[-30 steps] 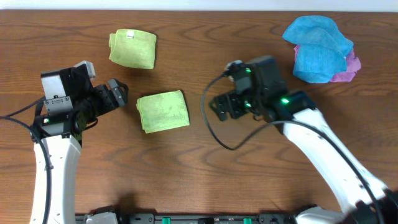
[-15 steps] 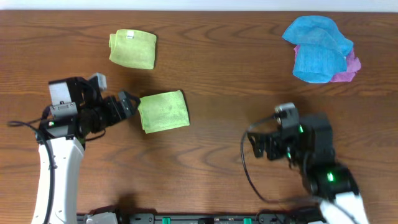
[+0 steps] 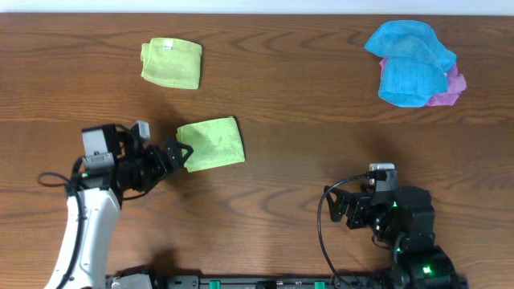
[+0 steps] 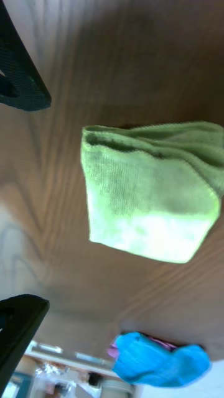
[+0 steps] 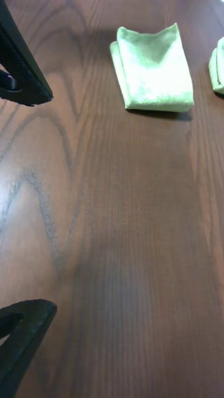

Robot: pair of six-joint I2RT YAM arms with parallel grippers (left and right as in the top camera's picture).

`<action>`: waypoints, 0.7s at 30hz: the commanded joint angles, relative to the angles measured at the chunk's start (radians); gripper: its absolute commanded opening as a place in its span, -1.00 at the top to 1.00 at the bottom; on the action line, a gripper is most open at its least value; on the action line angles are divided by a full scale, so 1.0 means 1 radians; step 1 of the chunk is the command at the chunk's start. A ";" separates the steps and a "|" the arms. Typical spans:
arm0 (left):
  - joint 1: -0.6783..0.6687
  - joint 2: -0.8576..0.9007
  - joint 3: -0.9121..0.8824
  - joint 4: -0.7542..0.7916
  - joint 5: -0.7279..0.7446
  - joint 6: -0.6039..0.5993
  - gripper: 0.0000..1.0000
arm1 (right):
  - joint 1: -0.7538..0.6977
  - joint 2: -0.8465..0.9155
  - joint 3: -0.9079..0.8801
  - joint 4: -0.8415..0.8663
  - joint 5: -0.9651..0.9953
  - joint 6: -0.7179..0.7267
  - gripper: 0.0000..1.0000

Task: Fold the cloth
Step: 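Grasp the folded green cloth's edge with the left gripper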

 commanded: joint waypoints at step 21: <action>0.001 0.018 -0.322 0.474 -0.078 -0.353 -0.91 | -0.009 -0.006 -0.005 -0.038 -0.005 0.032 -0.99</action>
